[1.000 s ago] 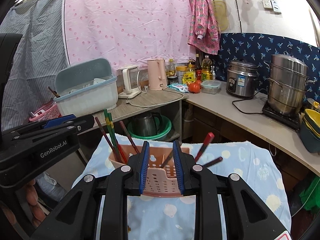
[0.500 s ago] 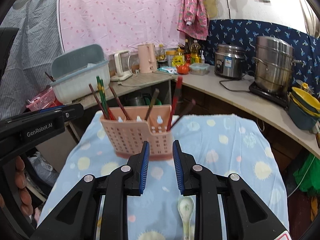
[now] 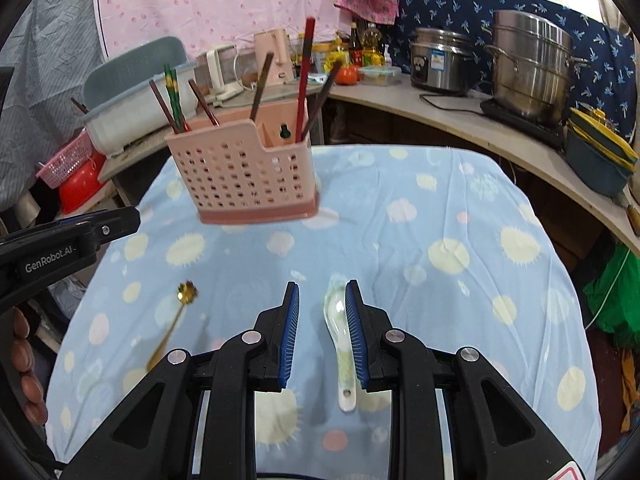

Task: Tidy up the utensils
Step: 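Move the right tool to the white spoon while the left tool approaches the gold spoon, then close the right tool on the white spoon's handle while the left tool grasps the gold spoon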

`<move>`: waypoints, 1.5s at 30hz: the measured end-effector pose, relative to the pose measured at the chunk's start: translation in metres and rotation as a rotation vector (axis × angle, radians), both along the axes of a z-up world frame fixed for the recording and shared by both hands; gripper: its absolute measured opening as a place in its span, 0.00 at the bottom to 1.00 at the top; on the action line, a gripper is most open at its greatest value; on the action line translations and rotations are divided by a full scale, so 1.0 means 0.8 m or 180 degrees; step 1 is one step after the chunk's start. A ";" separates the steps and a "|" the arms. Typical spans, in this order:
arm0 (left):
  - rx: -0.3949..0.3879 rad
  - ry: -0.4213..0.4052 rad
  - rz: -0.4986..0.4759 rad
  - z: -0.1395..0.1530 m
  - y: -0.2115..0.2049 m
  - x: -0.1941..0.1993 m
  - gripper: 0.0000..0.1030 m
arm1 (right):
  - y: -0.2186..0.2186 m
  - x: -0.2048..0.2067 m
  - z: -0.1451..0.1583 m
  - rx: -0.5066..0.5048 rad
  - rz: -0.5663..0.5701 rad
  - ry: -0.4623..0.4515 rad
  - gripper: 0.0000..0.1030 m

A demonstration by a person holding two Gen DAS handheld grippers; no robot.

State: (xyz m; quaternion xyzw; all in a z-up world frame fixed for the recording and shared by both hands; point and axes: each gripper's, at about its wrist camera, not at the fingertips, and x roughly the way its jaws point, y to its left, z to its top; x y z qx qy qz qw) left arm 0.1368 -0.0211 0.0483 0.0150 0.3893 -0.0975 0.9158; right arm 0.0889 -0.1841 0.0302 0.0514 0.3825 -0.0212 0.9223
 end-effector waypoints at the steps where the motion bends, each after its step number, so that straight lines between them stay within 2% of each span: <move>1: -0.0006 0.0045 0.0012 -0.009 0.002 -0.003 0.33 | -0.001 -0.002 -0.007 0.0001 -0.0007 0.0036 0.23; 13: 0.0039 0.0297 0.0068 -0.070 0.010 -0.023 0.33 | -0.013 -0.009 -0.071 0.0051 -0.0038 0.0337 0.22; 23: 0.0043 0.0444 0.0110 -0.101 0.020 -0.031 0.33 | -0.017 -0.002 -0.088 0.0098 -0.0044 0.0430 0.21; 27: 0.0045 0.0509 0.0135 -0.113 0.026 -0.032 0.33 | -0.017 0.000 -0.094 0.0111 -0.0025 0.0466 0.14; 37: -0.0113 0.0679 0.0195 -0.136 0.044 -0.031 0.32 | -0.017 0.000 -0.099 0.0134 -0.0019 0.0489 0.12; 45: -0.0217 0.0723 0.0175 -0.143 0.052 -0.032 0.16 | -0.017 -0.001 -0.098 0.0138 -0.0020 0.0479 0.12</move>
